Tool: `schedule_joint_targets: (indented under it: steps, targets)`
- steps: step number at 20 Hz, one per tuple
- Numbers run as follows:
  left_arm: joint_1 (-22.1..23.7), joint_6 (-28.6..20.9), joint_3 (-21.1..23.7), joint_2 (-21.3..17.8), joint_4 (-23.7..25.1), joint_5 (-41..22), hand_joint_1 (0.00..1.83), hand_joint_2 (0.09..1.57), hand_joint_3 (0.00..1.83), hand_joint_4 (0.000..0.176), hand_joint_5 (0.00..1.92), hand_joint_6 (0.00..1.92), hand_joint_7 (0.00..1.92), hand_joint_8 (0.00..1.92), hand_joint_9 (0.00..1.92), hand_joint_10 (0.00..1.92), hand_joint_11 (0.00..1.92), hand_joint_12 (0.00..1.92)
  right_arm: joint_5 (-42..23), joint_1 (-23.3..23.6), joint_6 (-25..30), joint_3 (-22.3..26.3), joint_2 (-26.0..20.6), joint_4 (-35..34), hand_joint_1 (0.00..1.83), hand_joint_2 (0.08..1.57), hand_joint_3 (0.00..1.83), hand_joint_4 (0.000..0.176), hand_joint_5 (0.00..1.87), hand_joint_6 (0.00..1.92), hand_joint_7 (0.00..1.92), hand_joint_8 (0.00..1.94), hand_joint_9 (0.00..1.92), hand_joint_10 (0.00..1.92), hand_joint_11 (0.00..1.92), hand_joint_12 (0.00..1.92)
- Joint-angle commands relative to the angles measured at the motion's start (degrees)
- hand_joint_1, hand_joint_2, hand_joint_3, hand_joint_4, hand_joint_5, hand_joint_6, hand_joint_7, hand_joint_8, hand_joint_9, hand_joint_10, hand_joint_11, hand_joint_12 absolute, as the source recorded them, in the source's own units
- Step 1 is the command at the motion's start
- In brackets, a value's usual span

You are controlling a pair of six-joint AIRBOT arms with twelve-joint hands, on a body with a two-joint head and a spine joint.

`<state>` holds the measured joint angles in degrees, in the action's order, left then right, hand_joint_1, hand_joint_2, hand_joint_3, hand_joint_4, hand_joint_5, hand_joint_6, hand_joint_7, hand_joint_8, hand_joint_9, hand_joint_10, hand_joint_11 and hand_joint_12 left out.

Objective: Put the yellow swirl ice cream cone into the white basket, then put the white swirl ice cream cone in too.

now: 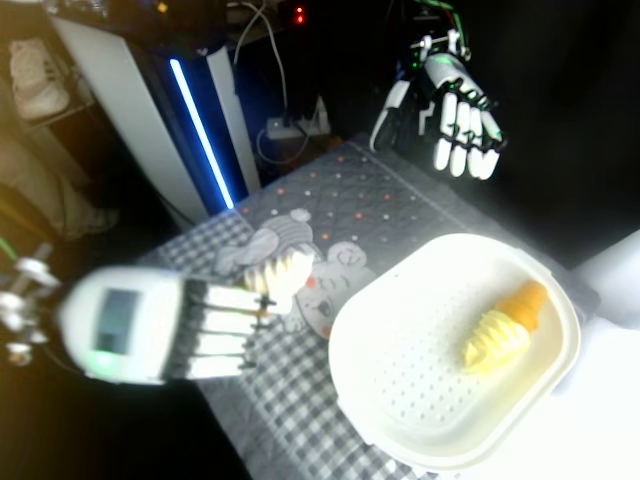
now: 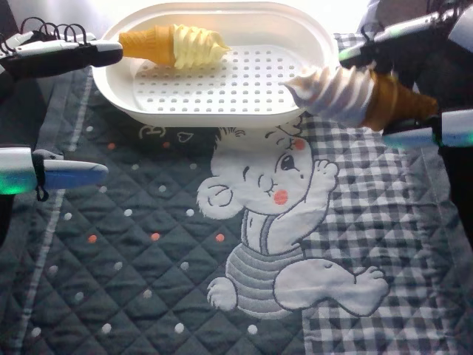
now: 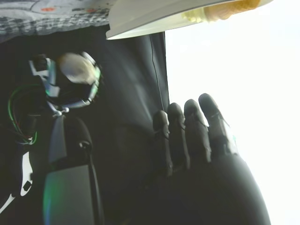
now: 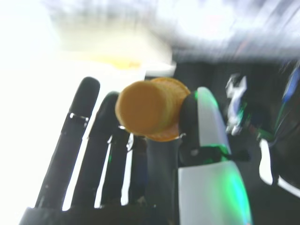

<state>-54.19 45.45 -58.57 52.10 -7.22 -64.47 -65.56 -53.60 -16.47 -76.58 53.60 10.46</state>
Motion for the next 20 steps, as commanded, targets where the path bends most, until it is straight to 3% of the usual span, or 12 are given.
schedule_joint_targets:
  steps: [1,3,5,7,9,10,11,12,13,15,17,20]
  targets:
    - [0.7,-0.4,0.0,0.2,-0.4,-6.7,0.92,0.89,0.00,0.000,0.47,0.00,0.41,0.00,0.32,0.00,0.00,0.72,-6.4,4.6,-1.9,-0.1,0.2,-2.6,1.38,1.09,0.00,0.000,1.02,0.98,1.02,0.78,0.96,1.07,0.96,0.38]
    - [-0.5,-1.1,0.3,-0.2,-0.8,-8.2,0.93,0.89,0.00,0.000,0.48,0.00,0.41,0.00,0.33,0.01,0.00,0.76,-2.1,11.7,-4.8,-1.6,3.0,0.6,1.39,1.06,0.00,0.000,1.01,0.83,1.14,0.60,1.03,1.08,1.07,0.39]
    - [-1.1,-1.4,0.5,-0.5,-1.1,-8.8,0.91,0.87,0.00,0.000,0.48,0.00,0.44,0.00,0.39,0.01,0.00,0.96,3.3,18.8,-5.0,-5.5,8.3,4.8,1.39,1.07,0.00,0.000,0.96,0.86,1.18,0.51,1.05,1.11,0.97,0.77]
    - [-0.7,-1.4,0.3,-0.2,-1.0,-8.7,0.87,0.88,0.00,0.045,0.44,0.00,0.42,0.00,0.40,0.00,0.01,1.14,9.6,21.9,-5.0,-10.5,13.7,6.1,1.27,1.03,0.00,0.000,1.09,0.76,1.34,0.39,1.23,0.73,1.07,1.15]
    - [-0.1,-1.4,-0.1,0.4,-0.8,-8.7,0.84,0.91,0.01,0.054,0.41,0.00,0.41,0.00,0.40,0.00,0.00,1.20,15.4,23.4,-4.8,-14.5,18.1,8.0,1.28,1.00,0.00,0.000,1.19,0.59,1.40,0.27,1.22,0.98,1.07,1.43]
    - [0.0,-1.4,-0.1,0.4,-0.8,-8.8,0.84,0.91,0.01,0.050,0.41,0.00,0.41,0.00,0.39,0.00,0.00,1.21,18.1,23.9,-4.8,-15.9,19.8,9.5,1.27,1.02,0.00,0.013,1.17,0.62,1.29,0.48,1.15,0.88,0.92,1.38]
    - [0.1,-1.4,-0.1,0.5,-0.7,-8.9,0.83,0.90,0.00,0.050,0.41,0.00,0.43,0.00,0.41,0.00,0.00,1.23,20.1,24.1,-4.8,-17.0,20.8,10.8,1.37,1.02,0.00,0.000,1.09,0.69,1.25,0.50,1.15,0.88,0.85,1.11]
    - [0.2,-1.4,-0.1,0.5,-0.7,-9.0,0.84,0.89,0.00,0.038,0.43,0.00,0.43,0.00,0.43,0.01,0.02,1.21,21.9,24.1,-4.8,-17.5,21.1,11.9,1.37,1.03,0.01,0.000,0.94,0.23,1.15,0.71,1.00,0.54,0.74,1.06]
    - [0.2,-1.4,-0.1,0.6,-0.7,-9.1,0.84,0.89,0.00,0.022,0.43,0.00,0.44,0.00,0.44,0.01,0.04,1.18,22.9,24.1,-4.8,-17.7,21.1,12.4,1.14,0.99,0.00,0.000,0.80,0.05,0.90,0.30,0.87,0.31,0.55,1.07]
    - [-0.2,-1.6,0.0,0.5,-0.8,-9.6,0.84,0.90,0.00,0.000,0.45,0.01,0.45,0.01,0.46,0.01,0.08,1.18,23.8,24.1,-4.8,-18.3,21.1,12.7,0.75,0.88,0.00,0.125,0.22,0.00,0.36,0.01,0.41,0.02,0.11,0.94]
    - [-0.4,-1.6,0.0,0.4,-1.1,-10.0,0.91,0.89,0.00,0.000,0.48,0.01,0.46,0.01,0.44,0.00,0.02,1.13,23.3,24.1,-4.4,-18.3,20.9,12.0,0.62,0.84,0.00,0.171,0.03,0.00,0.16,0.00,0.20,0.00,0.00,0.79]
    - [-0.6,-1.6,0.4,-0.5,-1.3,-11.3,0.99,0.88,0.00,0.000,0.51,0.01,0.45,0.00,0.40,0.00,0.00,1.07,19.7,24.1,-3.3,-17.0,17.6,9.5,0.62,0.85,0.00,0.176,0.00,0.00,0.01,0.00,0.00,0.00,0.00,0.07]
